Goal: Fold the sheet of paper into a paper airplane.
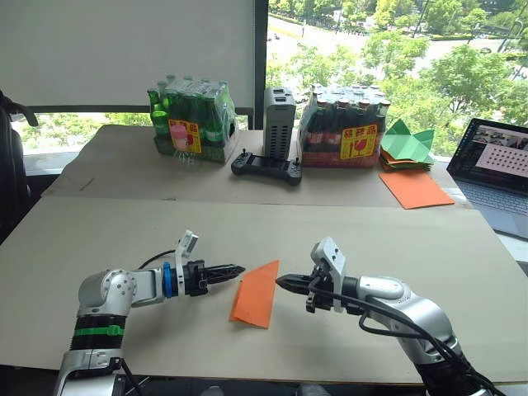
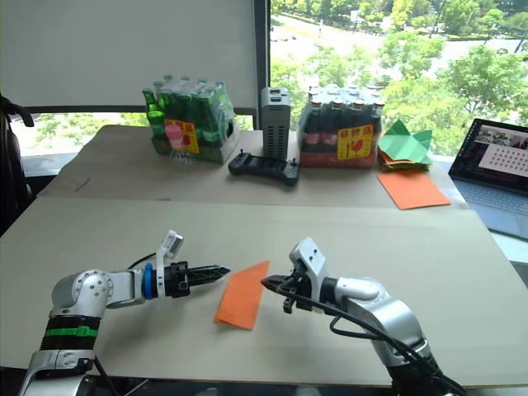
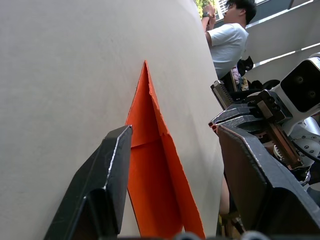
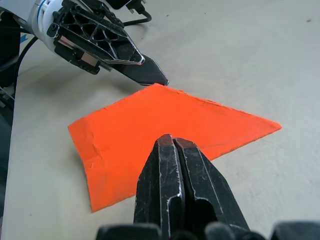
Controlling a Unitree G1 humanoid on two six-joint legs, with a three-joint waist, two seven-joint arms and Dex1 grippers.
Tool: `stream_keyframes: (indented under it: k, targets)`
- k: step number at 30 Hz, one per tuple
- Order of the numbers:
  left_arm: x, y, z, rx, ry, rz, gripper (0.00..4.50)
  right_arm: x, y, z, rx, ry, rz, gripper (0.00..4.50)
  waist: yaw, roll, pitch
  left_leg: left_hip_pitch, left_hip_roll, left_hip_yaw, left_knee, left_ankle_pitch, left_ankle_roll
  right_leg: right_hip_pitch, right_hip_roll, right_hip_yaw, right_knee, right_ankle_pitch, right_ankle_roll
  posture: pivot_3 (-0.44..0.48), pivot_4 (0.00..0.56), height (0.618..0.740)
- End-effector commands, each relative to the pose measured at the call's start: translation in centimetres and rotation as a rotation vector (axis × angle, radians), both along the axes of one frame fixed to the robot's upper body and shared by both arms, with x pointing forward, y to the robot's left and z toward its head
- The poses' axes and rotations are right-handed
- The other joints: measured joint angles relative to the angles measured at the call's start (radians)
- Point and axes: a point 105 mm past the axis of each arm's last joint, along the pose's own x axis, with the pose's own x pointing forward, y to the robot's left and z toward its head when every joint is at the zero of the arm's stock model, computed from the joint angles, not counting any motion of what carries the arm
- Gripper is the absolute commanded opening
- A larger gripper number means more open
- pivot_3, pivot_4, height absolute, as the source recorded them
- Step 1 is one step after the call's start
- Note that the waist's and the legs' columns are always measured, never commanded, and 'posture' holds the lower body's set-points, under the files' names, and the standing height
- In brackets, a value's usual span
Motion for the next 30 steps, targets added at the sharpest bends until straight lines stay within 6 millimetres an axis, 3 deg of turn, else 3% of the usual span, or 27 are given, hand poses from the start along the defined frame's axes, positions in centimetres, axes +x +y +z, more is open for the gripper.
stream_keyframes:
  k: [1,30]
  targets:
    - [0.2,-0.2,0.9,-0.019,-0.024,-0.019,3.27,-0.2,0.1,0.7,0.003,-0.037,0.010,0.02,0.000,0.000,0.000,0.000,0.000,0.000,0.000,0.000,0.000,0.000,0.000,0.000,0.000,0.000,0.000,0.000,0.150,0.740]
    - [0.6,-2.1,0.0,0.012,-0.015,-0.072,3.27,-0.2,-0.1,0.1,-0.016,-0.034,-0.016,0.02,0.001,0.000,0.000,0.000,0.000,0.000,0.000,0.000,0.000,0.000,0.000,0.000,0.000,0.000,0.000,0.000,0.150,0.740]
